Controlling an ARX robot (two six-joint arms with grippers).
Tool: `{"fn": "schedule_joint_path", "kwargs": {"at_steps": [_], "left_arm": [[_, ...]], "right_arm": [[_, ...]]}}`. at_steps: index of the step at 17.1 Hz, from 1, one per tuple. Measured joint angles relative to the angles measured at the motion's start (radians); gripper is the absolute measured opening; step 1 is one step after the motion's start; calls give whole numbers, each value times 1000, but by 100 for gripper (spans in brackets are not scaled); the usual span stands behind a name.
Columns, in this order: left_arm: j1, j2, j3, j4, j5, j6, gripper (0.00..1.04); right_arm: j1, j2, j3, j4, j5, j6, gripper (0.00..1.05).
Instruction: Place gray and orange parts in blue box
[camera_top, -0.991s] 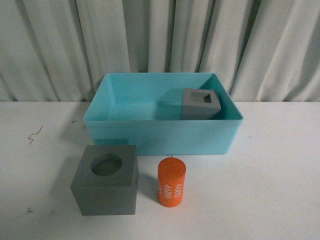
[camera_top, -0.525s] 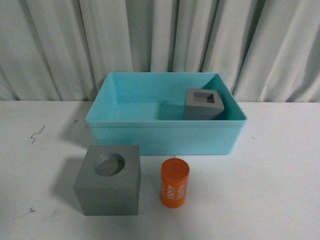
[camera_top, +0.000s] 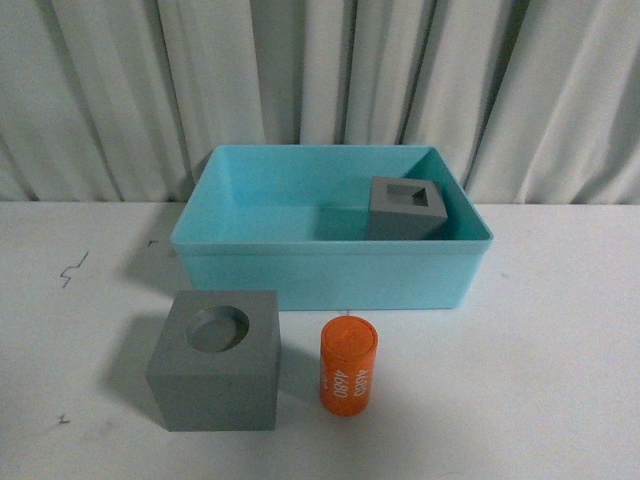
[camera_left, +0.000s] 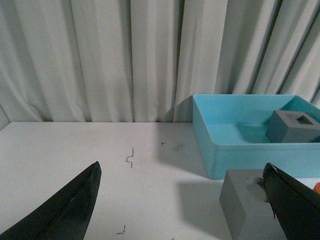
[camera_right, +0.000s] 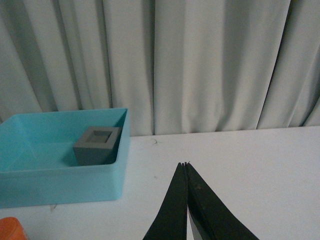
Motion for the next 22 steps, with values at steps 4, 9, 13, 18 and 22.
{"fn": "schedule_joint_path", "kwargs": {"at_steps": [4, 9, 13, 18, 22], "left_arm": [[0, 0, 0, 0, 0, 0, 98], [0, 0, 0, 0, 0, 0, 98], [0, 0, 0, 0, 0, 0, 98], [0, 0, 0, 0, 0, 0, 98], [0, 0, 0, 0, 0, 0, 98]], "right_arm": [[0, -121, -42, -82, 0, 0, 2], [0, -332, -42, -273, 0, 0, 2], [0, -415, -42, -359, 0, 0, 2], [0, -507, -42, -452, 0, 0, 2], [0, -567, -42, -513, 0, 0, 2]]}}
